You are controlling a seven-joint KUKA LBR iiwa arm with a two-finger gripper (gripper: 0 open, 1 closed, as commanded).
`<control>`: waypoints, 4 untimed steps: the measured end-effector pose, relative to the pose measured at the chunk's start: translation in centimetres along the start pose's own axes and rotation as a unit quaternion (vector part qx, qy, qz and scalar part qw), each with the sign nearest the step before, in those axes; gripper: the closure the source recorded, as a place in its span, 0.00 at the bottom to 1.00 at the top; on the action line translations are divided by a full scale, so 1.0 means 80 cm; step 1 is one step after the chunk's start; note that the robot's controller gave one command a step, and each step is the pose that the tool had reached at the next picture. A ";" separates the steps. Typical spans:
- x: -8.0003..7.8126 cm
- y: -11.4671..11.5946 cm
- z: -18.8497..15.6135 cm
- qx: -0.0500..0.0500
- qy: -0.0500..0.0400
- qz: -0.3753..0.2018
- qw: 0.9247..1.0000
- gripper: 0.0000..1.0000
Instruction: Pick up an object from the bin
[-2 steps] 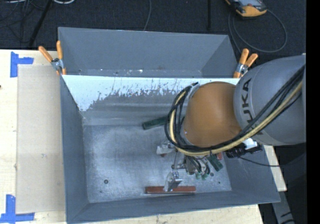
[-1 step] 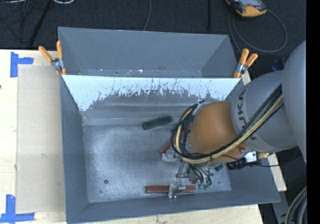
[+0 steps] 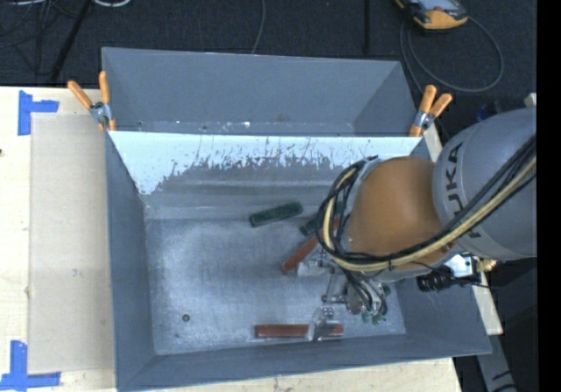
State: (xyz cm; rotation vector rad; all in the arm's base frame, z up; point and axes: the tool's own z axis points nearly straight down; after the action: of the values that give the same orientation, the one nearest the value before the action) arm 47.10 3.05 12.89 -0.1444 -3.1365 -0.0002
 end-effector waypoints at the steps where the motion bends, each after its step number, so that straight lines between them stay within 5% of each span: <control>1: -0.012 0.005 0.068 -0.001 -0.005 -0.028 1.000 0.00; 2: -0.007 -0.023 0.069 -0.005 -0.005 0.102 0.995 0.00; 3: -0.004 -0.010 0.067 0.002 -0.001 -0.013 1.000 1.00; 4: -0.004 -0.010 0.067 0.002 -0.001 -0.013 1.000 1.00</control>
Offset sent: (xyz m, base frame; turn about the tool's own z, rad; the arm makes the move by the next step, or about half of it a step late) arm -0.0010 -0.0267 -0.0589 0.2349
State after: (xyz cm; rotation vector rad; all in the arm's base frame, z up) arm 47.36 2.25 7.53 -0.1032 -3.1393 0.0065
